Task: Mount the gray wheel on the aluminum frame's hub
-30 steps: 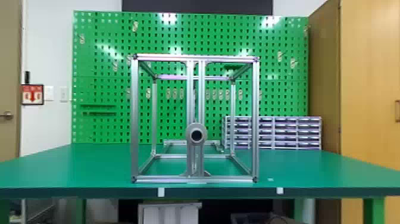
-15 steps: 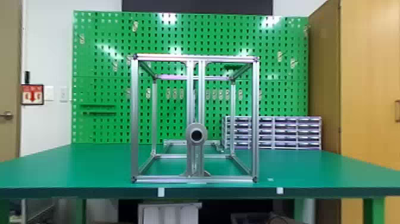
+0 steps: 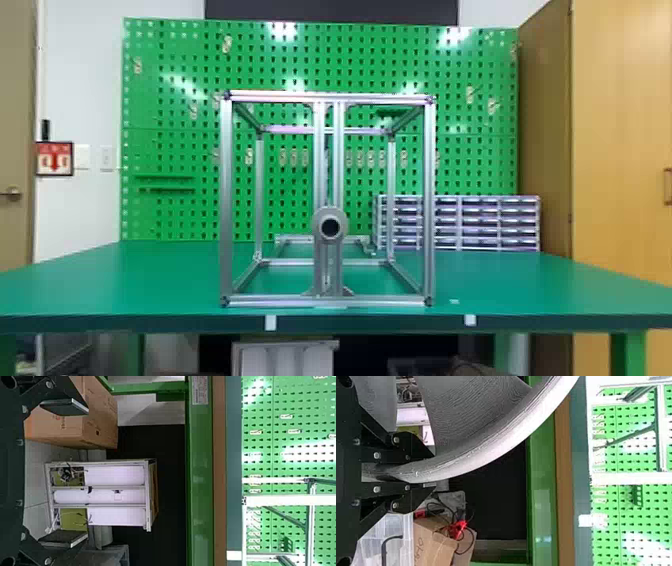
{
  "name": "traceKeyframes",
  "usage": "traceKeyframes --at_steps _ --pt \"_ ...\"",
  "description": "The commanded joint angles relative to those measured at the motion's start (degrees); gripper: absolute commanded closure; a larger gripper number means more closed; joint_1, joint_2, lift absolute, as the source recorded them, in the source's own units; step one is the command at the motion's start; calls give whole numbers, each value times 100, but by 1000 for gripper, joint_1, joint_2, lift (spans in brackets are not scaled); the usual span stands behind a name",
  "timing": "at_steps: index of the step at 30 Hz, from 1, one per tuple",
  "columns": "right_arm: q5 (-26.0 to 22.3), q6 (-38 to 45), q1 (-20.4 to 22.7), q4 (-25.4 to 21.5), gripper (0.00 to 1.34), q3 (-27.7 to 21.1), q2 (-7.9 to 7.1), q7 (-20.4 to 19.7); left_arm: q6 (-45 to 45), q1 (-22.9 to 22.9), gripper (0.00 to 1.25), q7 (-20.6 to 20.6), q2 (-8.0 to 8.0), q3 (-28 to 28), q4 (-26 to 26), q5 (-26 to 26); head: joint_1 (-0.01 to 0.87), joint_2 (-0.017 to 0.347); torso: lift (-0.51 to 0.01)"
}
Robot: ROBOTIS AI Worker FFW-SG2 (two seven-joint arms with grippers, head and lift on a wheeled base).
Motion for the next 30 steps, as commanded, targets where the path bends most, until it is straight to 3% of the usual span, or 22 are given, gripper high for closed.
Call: traceKeyframes --at_steps 1,4,9,14,26,30 --pt "109 762 -84 -623 1296 35 -36 -48 -8 0 183 0 0 0 0 9 -5 6 -499" --pt "73 1210 -154 -1028 1294 158 -150 -294 -8 9 183 0 0 0 0 0 -5 6 -499" --pt "-313 2274 -321 -1942 1294 518 -440 -1129 -8 26 185 0 0 0 -9 0 -5 6 -499" --pt "-735 3346 -664 -2680 1292 641 -581 -1639 -8 62 185 0 0 0 -18 0 -5 6 -499" --pt "-2115 4243 -1482 -3427 1280 1090 -976 -2860 -8 141 185 -9 0 62 -61 -26 -5 6 -499" --pt "-3056 4392 -1719 -3462 1269 1072 -1073 -3396 0 176 185 -9 9 88 -97 -53 -5 6 -499"
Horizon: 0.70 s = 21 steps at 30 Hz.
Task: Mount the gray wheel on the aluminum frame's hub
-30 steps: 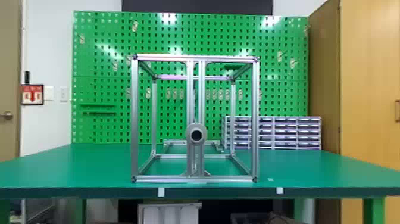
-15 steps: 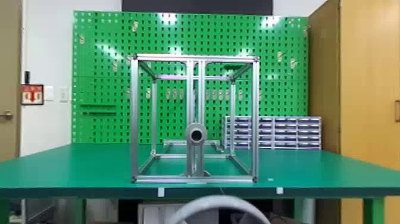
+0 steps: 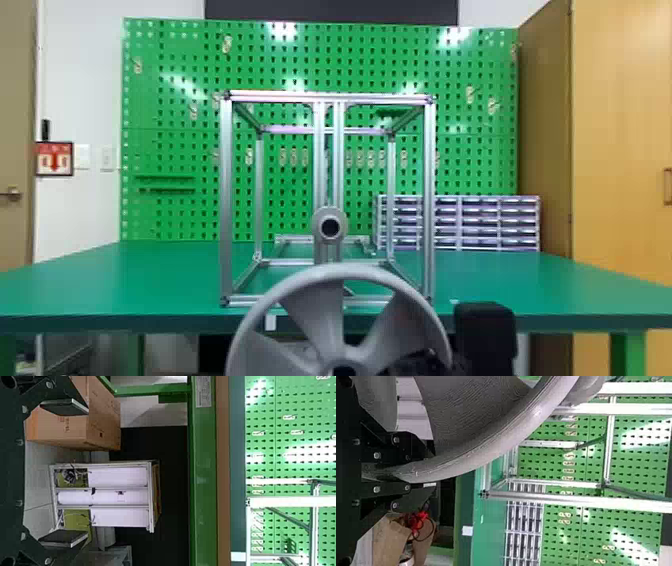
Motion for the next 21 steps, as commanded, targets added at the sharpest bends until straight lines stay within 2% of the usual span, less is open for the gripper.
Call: traceKeyframes --at_steps 1,2,5,8,13,21 --pt "-1077 161 -300 -48 1268 -3 -135 -440 9 40 185 0 5 45 -34 -20 -5 6 -499" --pt "-1375 161 -379 -48 1265 23 -188 -659 9 49 185 0 5 53 -43 -29 -5 6 -499" --pt "-1683 153 -660 -48 1265 243 -346 -1020 9 67 185 0 14 62 -61 -38 -5 6 -499" --pt "-2061 109 -968 -40 1265 533 -513 -1556 53 84 185 0 32 62 -87 -38 -5 6 -499" --pt "-2826 -85 -1416 40 1265 858 -698 -2356 88 102 185 0 58 45 -105 -55 -5 6 -499" --pt "-3722 -243 -1873 119 1263 1069 -856 -2883 123 146 185 0 93 45 -140 -55 -5 6 -499"
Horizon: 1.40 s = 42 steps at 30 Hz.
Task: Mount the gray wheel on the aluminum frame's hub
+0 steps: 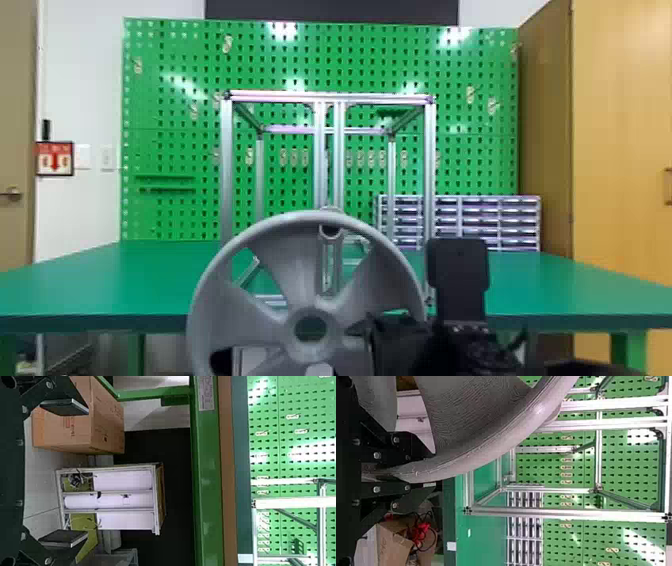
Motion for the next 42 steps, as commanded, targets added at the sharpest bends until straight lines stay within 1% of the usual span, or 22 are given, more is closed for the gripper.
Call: traceKeyframes --at_steps 1,4,6,9,13,21,27,32,37,42 --pt "-539 -103 -270 25 1263 131 -103 -194 26 29 185 0 26 9 -22 -9 -5 6 -499" --pt "-715 -165 -401 25 1263 192 -155 -273 43 47 185 0 35 9 -40 -9 -5 6 -499" --pt "-935 -253 -463 25 1263 183 -190 -352 52 56 185 0 44 9 -40 -9 -5 6 -499" --pt "-1234 -323 -560 25 1263 113 -234 -369 78 64 185 0 44 0 -49 -17 -5 6 -499" --pt "-1401 -420 -718 69 1260 52 -252 -475 96 73 185 0 70 -27 -49 -26 -5 6 -499" --pt "-1743 -622 -1069 385 1259 131 -305 -519 201 108 185 0 149 -88 -93 -53 -5 6 -499" --pt "-2121 -710 -1271 754 1259 166 -331 -519 237 108 185 0 184 -123 -110 -70 -5 6 -499" --pt "-2156 -806 -1386 895 1259 227 -340 -563 254 108 185 0 193 -150 -110 -79 -5 6 -499" --pt "-2104 -956 -1500 939 1260 333 -331 -730 272 108 185 0 211 -167 -110 -88 -5 6 -499" --pt "-2112 -1017 -1526 1036 1260 315 -331 -747 298 99 188 0 228 -211 -137 -88 -5 6 -499"
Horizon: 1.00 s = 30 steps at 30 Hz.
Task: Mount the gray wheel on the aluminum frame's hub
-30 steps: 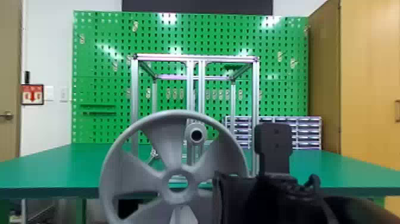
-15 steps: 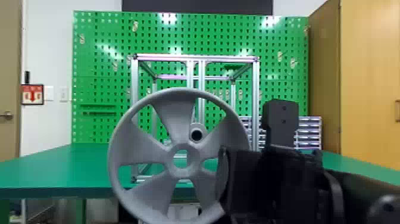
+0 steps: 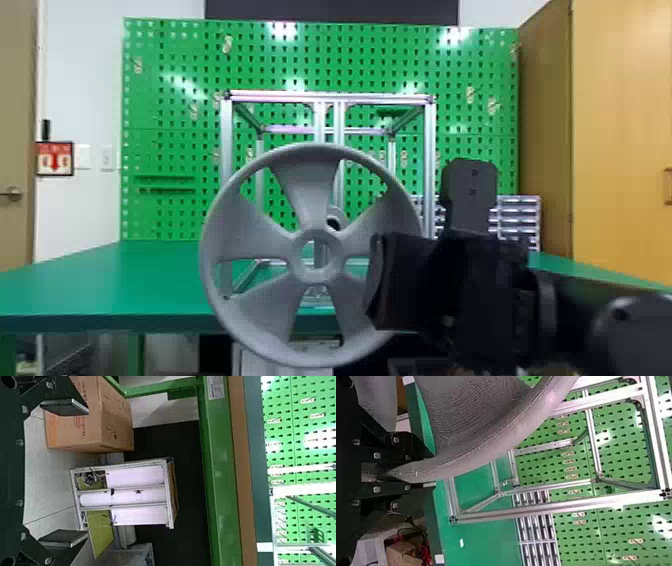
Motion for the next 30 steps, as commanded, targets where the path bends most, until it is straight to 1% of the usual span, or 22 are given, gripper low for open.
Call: traceKeyframes --at_steps 1,13,18,20,25,30 --pt "-6 -70 -29 82 1260 -6 3 2 44 -9 190 8 13 -29 -18 0 -5 6 -499" --pt "-6 -114 -55 108 1260 12 3 2 185 -9 191 8 48 -82 -132 0 -5 6 -499" --pt "-6 -131 -99 178 1259 74 3 2 501 8 194 34 65 -135 -545 53 -5 6 -499" --pt "-6 -157 -117 222 1259 100 3 2 633 17 199 140 101 -214 -783 158 -5 6 -499" --pt "-6 -193 -152 275 1259 100 3 2 1011 -1 200 544 232 -434 -1415 413 -5 6 -499" --pt "-6 -228 -196 336 1259 100 11 2 1433 -62 202 984 303 -583 -2048 677 -5 6 -499"
